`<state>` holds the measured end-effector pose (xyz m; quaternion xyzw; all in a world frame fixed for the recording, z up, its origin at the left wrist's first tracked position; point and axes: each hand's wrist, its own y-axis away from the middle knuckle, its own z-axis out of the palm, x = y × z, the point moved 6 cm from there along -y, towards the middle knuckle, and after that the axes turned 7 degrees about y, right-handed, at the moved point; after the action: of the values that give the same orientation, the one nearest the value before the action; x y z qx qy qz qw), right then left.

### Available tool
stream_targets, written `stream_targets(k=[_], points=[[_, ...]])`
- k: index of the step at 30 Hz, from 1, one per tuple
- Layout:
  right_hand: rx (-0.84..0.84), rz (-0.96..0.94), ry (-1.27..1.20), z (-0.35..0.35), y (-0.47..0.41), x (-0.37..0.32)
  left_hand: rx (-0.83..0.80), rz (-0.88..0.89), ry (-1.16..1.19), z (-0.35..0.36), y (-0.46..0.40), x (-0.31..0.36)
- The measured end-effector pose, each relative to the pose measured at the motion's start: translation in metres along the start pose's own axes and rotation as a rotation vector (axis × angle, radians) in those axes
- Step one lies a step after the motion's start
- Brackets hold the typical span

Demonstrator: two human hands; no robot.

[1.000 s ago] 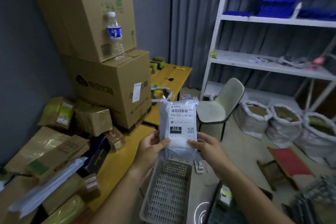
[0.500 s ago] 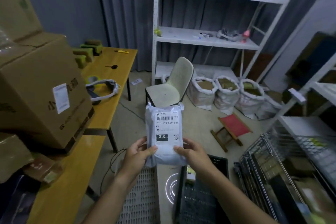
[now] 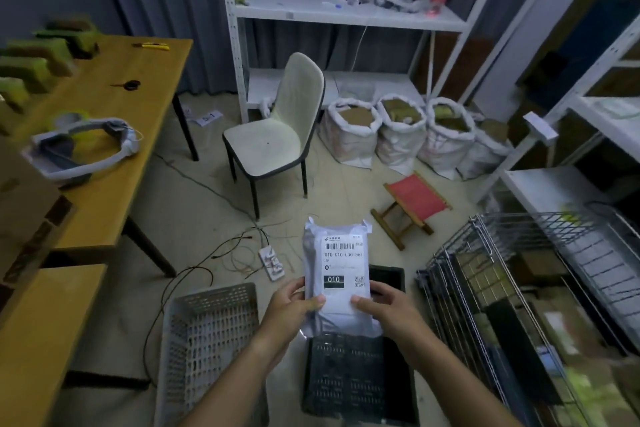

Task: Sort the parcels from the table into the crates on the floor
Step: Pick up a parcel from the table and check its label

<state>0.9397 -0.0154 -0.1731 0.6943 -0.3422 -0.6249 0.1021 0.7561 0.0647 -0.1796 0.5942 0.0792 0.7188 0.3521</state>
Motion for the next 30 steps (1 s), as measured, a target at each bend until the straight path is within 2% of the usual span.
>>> stream_targets(k=[10,16,22,27,30], points=[[-0.059,0.233,0.010,-0.045,-0.180,0.190,0.096,-0.231,-0.068,0.022,-0.179,-0.201],[-0.068,0.323,-0.059,-0.038,-0.276,0.305,0.119,-0.273,-0.153,0.010,-0.270,-0.307],[-0.021,0.346,-0.129,-0.025,-0.372,0.386,0.109,-0.166,-0.372,-0.009,-0.361,-0.357],[0.025,0.345,-0.114,-0.010,-0.451,0.429,0.227,0.143,-0.784,-0.028,-0.415,-0.359],[0.030,0.346,-0.110,0.001,-0.492,0.453,0.204,0.207,-0.892,-0.035,-0.445,-0.371]])
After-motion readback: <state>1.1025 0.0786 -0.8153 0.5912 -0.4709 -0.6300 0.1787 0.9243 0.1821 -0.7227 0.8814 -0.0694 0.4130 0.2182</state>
